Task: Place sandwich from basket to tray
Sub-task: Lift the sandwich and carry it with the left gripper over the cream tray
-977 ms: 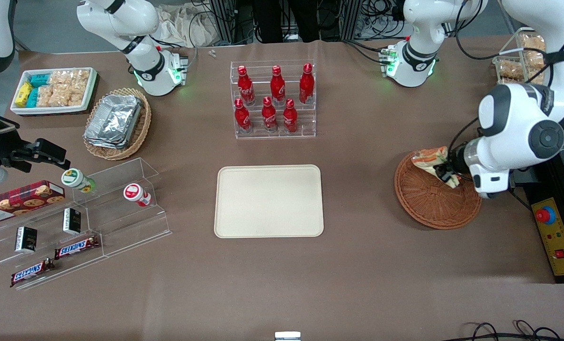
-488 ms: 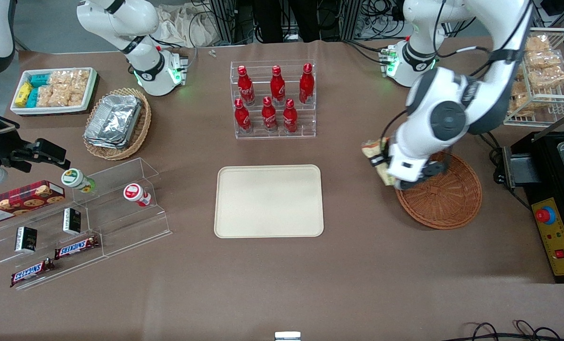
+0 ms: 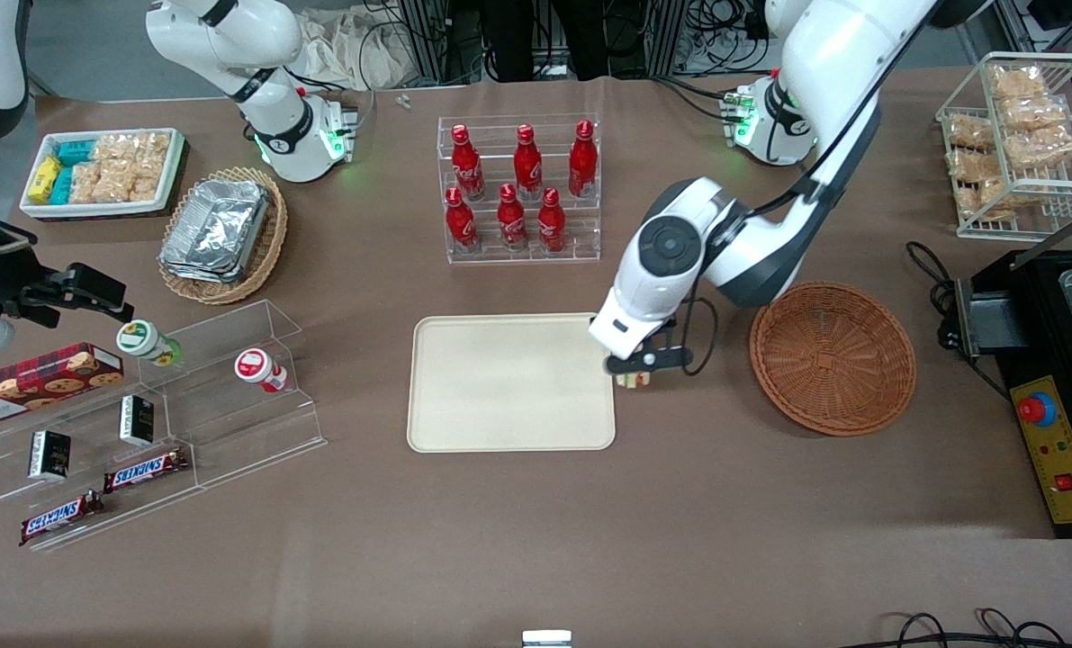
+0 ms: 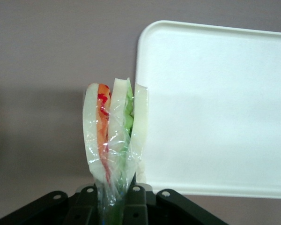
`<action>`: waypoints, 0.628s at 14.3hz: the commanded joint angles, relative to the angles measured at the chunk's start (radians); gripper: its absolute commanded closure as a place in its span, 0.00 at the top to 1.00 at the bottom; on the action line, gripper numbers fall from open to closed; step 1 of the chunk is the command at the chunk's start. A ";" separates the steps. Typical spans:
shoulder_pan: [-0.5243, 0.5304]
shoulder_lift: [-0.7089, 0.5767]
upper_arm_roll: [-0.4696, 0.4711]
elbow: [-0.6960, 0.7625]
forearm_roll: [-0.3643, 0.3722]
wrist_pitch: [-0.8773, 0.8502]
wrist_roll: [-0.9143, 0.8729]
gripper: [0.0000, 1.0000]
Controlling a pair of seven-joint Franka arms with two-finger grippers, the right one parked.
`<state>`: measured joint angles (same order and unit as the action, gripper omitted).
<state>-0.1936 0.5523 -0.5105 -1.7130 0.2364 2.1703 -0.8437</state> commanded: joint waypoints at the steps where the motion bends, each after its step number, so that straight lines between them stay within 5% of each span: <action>1: -0.041 0.132 0.003 0.136 0.075 -0.007 0.041 0.00; 6: -0.101 0.251 0.007 0.225 0.086 0.039 0.048 0.03; 7: -0.110 0.267 0.012 0.233 0.087 0.048 0.052 0.40; 8: -0.112 0.273 0.012 0.233 0.104 0.055 0.052 0.88; 9: -0.110 0.274 0.012 0.231 0.144 0.056 0.055 1.00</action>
<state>-0.2871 0.8018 -0.5090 -1.5230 0.3270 2.2231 -0.7970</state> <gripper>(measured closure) 0.780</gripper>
